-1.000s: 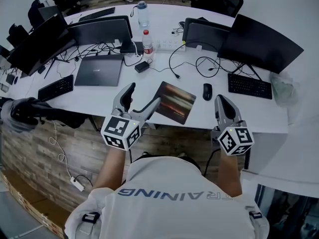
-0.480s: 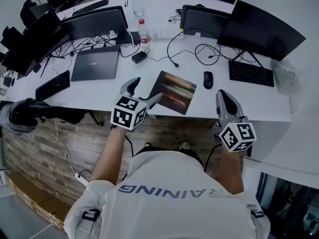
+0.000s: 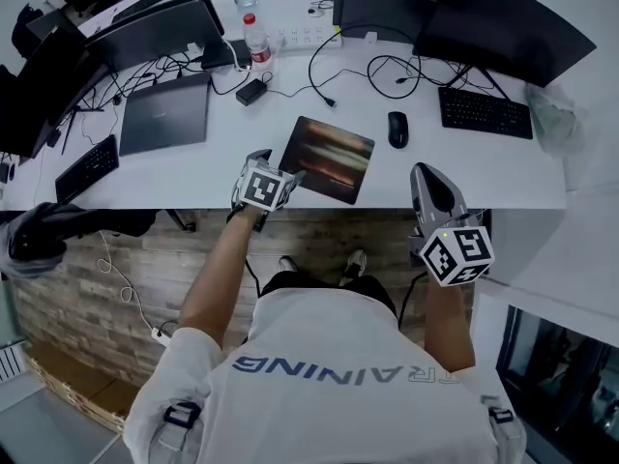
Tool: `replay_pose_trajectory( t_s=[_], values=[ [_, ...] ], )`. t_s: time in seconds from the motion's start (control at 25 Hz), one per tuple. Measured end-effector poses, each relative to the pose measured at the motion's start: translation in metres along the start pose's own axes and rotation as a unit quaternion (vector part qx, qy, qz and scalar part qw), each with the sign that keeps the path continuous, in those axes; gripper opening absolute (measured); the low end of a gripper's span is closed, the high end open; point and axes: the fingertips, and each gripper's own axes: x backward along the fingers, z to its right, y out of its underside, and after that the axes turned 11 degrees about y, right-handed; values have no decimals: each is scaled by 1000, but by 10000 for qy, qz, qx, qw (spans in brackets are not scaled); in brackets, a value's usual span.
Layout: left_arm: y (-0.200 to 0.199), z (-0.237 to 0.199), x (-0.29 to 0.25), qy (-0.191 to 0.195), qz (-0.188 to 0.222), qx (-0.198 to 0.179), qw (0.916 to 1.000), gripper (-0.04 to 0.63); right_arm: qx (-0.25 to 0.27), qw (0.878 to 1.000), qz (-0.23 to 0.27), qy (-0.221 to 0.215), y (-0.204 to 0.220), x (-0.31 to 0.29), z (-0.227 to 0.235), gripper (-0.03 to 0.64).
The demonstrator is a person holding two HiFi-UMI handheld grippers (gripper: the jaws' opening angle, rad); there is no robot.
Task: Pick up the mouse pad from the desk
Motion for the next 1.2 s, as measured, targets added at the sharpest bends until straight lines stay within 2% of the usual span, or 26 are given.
replay_pose_trajectory(
  t_s=[0.16,0.28,0.4,0.52,0.64,0.88,0.96,1.08,1.12,1.2],
  values=[
    [33,-9,-45,191,-501,129,9985,393,25,9999,-157,-34,12,-5,-1,12],
    [58,-14,-68,272,-882,403,9949,393,-18,9996,-288,-18,20,-4,5,12],
    [70,-19,-80,265,-1053,555,9925,393,-67,9992,-387,51,25,-3,12,14],
    [67,-26,-82,68,-1081,441,9931,383,-101,9988,-455,116,31,-4,20,13],
    [52,-27,-80,-146,-840,134,9963,380,-152,9985,-507,146,36,-5,25,13],
    [42,-27,-83,-198,-765,-2,9969,376,-186,9983,-537,87,40,-6,21,13],
    [48,-24,-84,-94,-975,106,9951,365,-199,9982,-552,82,42,-5,20,13],
    [69,-2,-83,352,-1481,659,9861,348,-276,9981,-552,82,43,-4,20,12],
    [67,-3,-83,326,-1432,624,9872,345,-296,9980,-545,84,43,-4,20,14],
    [45,-21,-84,-36,-988,158,9950,337,-300,9981,-531,98,42,-3,21,13]
  ],
)
